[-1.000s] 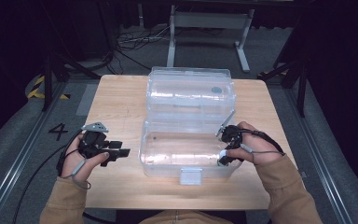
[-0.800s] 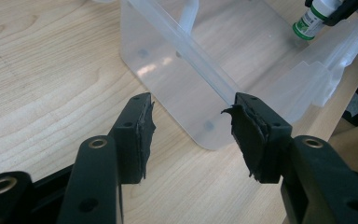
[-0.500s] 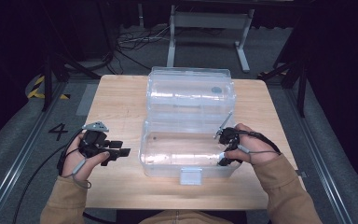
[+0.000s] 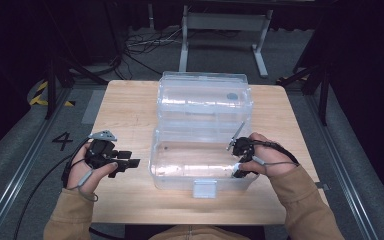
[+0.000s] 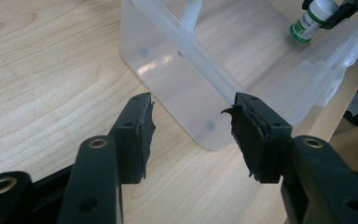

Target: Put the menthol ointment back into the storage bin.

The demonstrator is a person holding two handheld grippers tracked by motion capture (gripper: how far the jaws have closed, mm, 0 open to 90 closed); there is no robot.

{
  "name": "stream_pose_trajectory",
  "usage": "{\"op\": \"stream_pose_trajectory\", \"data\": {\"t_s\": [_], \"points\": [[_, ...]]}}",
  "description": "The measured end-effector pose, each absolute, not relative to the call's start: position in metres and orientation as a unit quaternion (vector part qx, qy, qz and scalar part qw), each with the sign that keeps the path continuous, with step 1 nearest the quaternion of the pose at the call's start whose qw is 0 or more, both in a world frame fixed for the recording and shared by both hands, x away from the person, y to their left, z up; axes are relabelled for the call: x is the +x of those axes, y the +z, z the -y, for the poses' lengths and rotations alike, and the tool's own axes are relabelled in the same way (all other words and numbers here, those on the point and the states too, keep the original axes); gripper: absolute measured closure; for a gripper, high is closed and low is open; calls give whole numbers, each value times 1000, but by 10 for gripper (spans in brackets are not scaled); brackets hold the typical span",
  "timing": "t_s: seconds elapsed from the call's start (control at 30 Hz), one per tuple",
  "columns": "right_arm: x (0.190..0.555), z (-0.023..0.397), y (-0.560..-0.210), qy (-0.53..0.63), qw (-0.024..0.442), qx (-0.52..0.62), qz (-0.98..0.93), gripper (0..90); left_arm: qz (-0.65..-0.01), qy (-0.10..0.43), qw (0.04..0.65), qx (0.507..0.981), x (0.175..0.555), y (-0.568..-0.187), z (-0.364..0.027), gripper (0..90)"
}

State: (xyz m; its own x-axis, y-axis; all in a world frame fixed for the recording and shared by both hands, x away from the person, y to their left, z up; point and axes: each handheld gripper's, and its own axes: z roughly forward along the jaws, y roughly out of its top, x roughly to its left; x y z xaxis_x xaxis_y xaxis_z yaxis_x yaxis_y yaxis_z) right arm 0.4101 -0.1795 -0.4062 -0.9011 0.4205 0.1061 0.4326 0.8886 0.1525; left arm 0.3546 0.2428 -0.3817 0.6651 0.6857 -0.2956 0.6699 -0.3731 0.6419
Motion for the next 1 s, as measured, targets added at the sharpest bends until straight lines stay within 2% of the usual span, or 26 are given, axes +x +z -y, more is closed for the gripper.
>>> {"op": "stream_pose_trajectory", "data": {"t_s": [1.0], "points": [[409,168,-412,-70,55,-208,974,504,-414,13,382,826,350,-382,-247,487]]}}
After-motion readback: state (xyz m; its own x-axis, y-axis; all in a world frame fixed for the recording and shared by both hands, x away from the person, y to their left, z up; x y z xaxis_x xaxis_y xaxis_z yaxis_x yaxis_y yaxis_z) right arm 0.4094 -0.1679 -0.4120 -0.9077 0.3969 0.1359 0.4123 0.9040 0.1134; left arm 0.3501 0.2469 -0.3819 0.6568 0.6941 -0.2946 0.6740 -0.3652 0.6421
